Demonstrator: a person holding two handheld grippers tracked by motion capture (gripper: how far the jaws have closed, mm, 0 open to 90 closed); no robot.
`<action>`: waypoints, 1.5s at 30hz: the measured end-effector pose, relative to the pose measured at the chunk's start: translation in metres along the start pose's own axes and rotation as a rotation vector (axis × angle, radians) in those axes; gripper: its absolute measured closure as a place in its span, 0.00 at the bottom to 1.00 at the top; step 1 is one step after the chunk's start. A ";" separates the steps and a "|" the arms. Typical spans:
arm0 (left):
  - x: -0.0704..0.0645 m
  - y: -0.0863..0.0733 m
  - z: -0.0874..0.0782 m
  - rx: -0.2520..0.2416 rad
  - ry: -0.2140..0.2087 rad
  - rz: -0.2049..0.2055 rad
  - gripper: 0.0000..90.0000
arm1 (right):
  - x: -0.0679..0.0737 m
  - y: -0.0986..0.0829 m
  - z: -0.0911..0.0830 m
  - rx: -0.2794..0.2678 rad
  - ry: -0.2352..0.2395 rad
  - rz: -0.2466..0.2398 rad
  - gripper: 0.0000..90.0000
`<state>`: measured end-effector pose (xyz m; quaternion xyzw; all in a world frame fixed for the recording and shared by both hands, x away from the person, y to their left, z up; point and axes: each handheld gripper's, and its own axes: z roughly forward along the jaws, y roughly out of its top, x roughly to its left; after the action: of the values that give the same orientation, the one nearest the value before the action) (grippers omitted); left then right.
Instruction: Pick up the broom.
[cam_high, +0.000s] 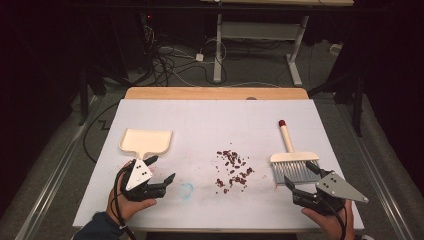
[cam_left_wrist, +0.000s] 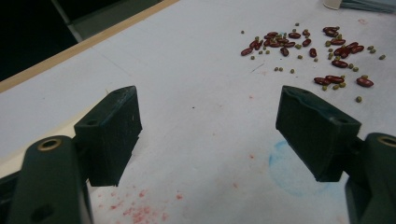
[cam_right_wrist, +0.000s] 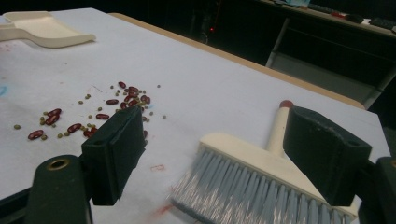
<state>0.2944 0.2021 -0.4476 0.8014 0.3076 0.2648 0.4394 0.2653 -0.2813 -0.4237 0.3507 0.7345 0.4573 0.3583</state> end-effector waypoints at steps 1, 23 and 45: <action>0.000 0.000 0.000 0.002 -0.001 0.002 0.24 | -0.001 0.000 -0.001 0.003 -0.004 -0.016 0.24; -0.001 -0.002 0.005 0.032 -0.009 0.018 0.24 | -0.029 0.026 0.032 0.198 -0.090 0.033 0.29; 0.000 -0.006 0.008 0.074 -0.021 -0.009 0.24 | -0.105 0.036 0.175 0.719 -0.112 0.290 0.33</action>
<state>0.2986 0.2000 -0.4566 0.8184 0.3161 0.2431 0.4138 0.4721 -0.2845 -0.4258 0.5786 0.7699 0.1969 0.1836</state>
